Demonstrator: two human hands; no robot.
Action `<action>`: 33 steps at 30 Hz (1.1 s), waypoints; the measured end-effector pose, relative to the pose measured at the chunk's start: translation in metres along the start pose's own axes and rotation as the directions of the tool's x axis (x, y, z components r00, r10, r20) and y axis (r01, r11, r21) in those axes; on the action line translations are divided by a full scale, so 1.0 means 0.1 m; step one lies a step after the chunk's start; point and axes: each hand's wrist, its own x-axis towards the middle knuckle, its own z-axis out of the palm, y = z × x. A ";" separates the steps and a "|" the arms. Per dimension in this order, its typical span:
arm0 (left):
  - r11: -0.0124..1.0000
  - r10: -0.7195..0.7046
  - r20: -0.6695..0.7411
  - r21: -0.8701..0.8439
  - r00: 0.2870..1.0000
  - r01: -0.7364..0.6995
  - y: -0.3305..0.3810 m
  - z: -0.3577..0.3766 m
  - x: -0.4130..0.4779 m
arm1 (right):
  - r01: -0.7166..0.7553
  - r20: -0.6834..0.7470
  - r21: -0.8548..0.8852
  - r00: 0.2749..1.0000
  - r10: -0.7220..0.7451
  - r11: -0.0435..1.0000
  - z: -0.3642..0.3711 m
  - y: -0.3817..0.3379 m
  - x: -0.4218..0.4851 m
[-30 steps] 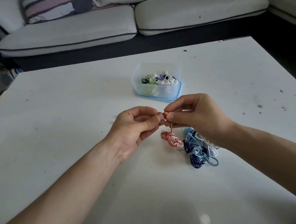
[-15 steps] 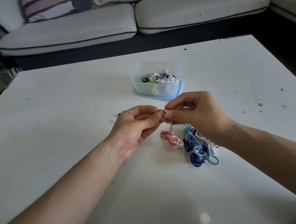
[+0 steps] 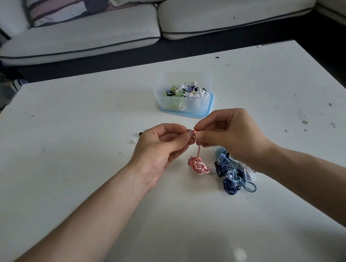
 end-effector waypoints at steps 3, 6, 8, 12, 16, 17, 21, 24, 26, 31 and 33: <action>1.000 -0.002 0.022 -0.017 1.000 0.002 0.01 -0.01 0.00 | -0.020 0.020 0.042 1.000 0.020 0.999 -0.02 -0.01 0.01; 0.999 -0.012 0.041 -0.043 0.999 0.014 0.03 -0.03 0.01 | -0.040 0.054 0.080 0.998 0.036 0.996 -0.04 -0.04 0.02; 0.999 -0.012 0.046 -0.039 0.999 0.014 0.03 -0.03 0.01 | -0.046 0.067 0.081 0.997 0.041 0.996 -0.04 -0.04 0.03; 1.000 -0.004 0.047 -0.029 0.999 0.005 0.01 -0.03 0.03 | -0.045 0.064 0.069 0.997 0.041 0.997 -0.05 -0.03 0.03; 0.997 0.037 0.041 0.069 0.998 -0.040 -0.02 -0.05 0.06 | -0.050 0.047 0.031 0.998 0.049 0.998 -0.06 -0.03 0.03; 0.990 0.053 0.036 0.128 0.998 -0.057 -0.04 -0.07 0.07 | -0.055 0.041 0.028 0.998 0.054 0.998 -0.06 -0.02 0.04; 0.907 0.053 0.024 0.417 0.998 -0.058 -0.10 -0.09 0.11 | -0.099 0.037 0.141 0.995 0.095 0.985 -0.04 0.01 0.05; 0.826 -0.043 0.043 0.564 0.998 0.011 -0.14 -0.08 0.13 | -0.137 0.047 0.226 0.990 0.130 0.964 -0.03 0.04 0.07; 0.767 -0.087 0.087 0.642 0.992 0.011 -0.17 -0.08 0.12 | -0.163 0.058 0.272 0.986 0.153 0.948 -0.04 0.05 0.08; 0.600 -0.096 0.157 0.797 0.983 -0.068 -0.38 -0.07 0.10 | -0.215 0.083 0.369 0.977 0.198 0.904 -0.06 0.01 0.09; 0.526 -0.011 0.195 0.835 0.981 -0.160 -0.47 -0.05 0.12 | -0.226 0.091 0.410 0.974 0.206 0.884 -0.05 -0.01 0.08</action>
